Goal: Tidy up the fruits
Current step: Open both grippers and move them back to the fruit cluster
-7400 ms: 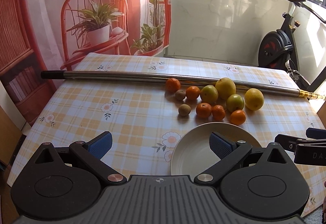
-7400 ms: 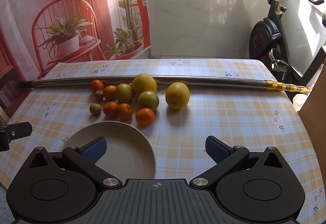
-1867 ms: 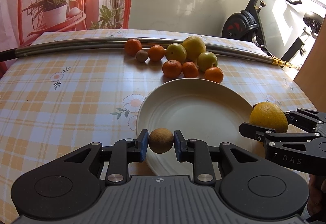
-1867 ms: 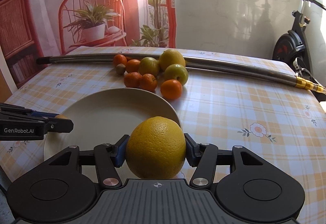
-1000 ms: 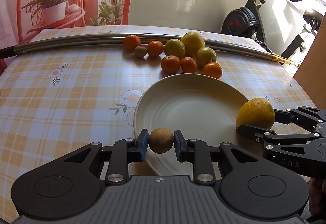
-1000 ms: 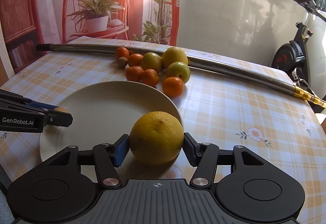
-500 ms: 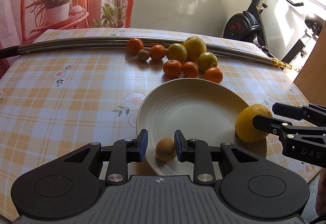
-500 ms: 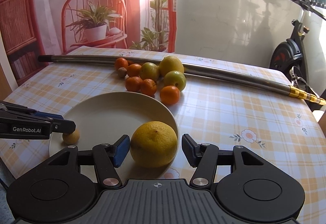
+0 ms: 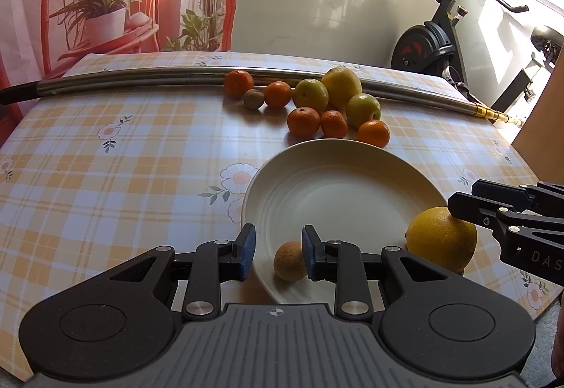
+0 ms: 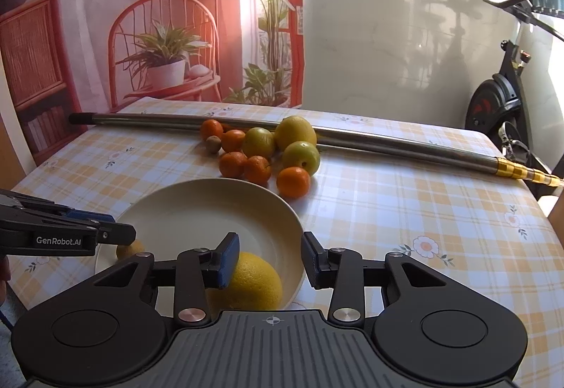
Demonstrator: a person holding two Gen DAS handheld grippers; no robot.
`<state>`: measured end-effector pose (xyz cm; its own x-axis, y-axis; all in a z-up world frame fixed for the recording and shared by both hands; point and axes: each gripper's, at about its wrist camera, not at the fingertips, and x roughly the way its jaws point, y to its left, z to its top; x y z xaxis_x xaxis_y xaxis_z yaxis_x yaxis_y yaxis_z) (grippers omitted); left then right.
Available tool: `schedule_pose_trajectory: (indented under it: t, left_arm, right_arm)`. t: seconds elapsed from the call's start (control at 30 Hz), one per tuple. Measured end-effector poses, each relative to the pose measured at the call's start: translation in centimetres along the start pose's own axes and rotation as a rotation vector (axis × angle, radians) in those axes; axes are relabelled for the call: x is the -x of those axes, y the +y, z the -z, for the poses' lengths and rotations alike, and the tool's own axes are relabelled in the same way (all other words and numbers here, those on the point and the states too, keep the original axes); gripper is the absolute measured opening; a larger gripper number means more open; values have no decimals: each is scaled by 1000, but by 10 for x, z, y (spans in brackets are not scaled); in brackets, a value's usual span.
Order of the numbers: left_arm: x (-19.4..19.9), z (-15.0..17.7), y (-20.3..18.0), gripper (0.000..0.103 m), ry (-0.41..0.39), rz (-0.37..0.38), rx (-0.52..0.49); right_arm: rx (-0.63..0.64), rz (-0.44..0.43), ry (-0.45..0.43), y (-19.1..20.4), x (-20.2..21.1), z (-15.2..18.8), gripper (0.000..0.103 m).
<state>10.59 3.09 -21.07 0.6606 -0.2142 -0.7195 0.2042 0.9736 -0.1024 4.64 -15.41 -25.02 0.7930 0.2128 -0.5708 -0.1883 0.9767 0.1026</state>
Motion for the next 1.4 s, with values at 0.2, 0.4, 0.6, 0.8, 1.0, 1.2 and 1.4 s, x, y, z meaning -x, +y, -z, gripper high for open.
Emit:
schedule_pose_trajectory:
  t: [0.2,0.4,0.6,0.8,1.0,1.2,1.4]
  left_arm:
    - [0,0,2,39,-3,-11,10]
    - [2,-1,3,41,-14,-16,15]
    - [3,-7,8,41,-22,-17,39]
    - [6,-23,20,41,-46,-18,74]
    - [12,-45,28,41,-101,-29,70]
    - [10,-68,36,42,-129,-64,90]
    - [6,-85,42,53,-132,-39,130]
  right_arm:
    - [-47,-28,19,-5,-2,0,36]
    - [-100,-40,30,-10,-4,1,38]
    - [-97,-42,8,-13,0,-4,41]
    - [-46,-9,-33,-17,0,-17,49]
    - [-42,-22,-57,-33,-8,-35,71]
    - [-59,-34,-53,-50,-24,-51,70]
    - [-38,-59,-48,-60,-44,-67,63]
